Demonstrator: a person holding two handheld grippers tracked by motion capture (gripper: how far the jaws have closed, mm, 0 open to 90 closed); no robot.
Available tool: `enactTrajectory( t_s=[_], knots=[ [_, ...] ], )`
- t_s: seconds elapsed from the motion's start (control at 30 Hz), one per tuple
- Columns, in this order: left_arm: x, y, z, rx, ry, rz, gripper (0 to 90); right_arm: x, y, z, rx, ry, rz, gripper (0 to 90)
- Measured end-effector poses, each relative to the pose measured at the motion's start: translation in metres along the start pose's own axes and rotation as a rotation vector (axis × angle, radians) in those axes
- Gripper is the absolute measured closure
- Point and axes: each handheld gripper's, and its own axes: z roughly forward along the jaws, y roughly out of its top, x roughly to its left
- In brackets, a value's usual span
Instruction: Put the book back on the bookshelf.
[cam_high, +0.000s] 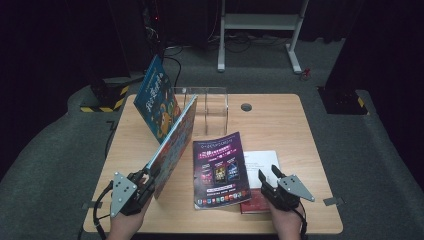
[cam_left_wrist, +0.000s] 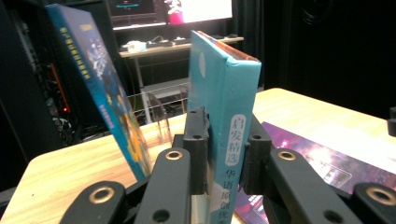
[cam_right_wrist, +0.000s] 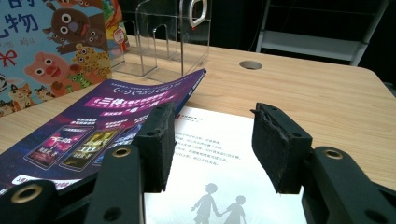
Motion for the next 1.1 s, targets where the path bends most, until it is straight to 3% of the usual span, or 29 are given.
enactTrajectory(
  t_s=[0.17,0.53,0.63,1.1],
  knots=[
    [0.012,-0.002,-0.001,-0.008,0.015,-0.05,78.4,0.0,-0.001,0.001,0.007,0.005,0.005,49.1],
    [0.025,-0.004,-0.003,-0.018,0.012,-0.05,79.2,0.001,-0.002,0.003,0.02,0.015,0.012,49.5],
    [0.03,-0.004,-0.003,-0.017,-0.008,-0.059,79.0,0.002,-0.003,0.003,0.026,0.02,0.011,49.6],
    [0.031,-0.002,-0.001,-0.005,-0.001,-0.053,79.0,0.002,-0.003,0.004,0.029,0.027,0.015,49.8]
  ],
)
